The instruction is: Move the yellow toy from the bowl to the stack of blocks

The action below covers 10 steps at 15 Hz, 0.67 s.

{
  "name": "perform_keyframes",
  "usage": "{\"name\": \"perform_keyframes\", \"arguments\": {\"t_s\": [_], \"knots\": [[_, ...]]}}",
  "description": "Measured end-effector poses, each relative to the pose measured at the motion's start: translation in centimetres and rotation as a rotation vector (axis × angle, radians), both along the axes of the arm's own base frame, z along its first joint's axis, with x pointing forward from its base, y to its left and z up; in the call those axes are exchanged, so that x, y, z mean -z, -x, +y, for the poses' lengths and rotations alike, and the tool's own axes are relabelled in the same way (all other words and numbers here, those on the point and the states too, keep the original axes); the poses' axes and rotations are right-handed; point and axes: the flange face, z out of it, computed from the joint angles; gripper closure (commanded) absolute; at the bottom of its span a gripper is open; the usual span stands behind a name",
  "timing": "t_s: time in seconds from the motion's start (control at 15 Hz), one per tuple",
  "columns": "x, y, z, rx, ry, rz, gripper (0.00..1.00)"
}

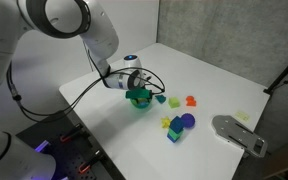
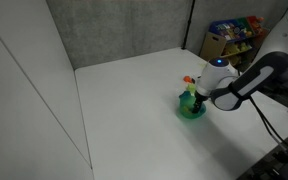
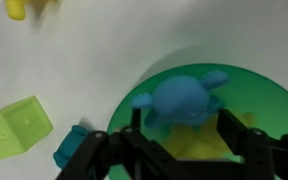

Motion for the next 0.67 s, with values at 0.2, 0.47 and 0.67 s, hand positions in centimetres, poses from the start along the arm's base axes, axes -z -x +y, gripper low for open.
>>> {"name": "perform_keyframes", "arguments": {"t_s": [0.2, 0.47, 0.67], "knots": [[-0.1, -0.1, -0.2, 0.001, 0.003, -0.002, 0.74], [-0.5, -0.3, -0.6, 0.006, 0.011, -0.01, 0.98], [-1.2, -0.5, -0.3, 0.006, 0.011, -0.017, 0.98]]}}
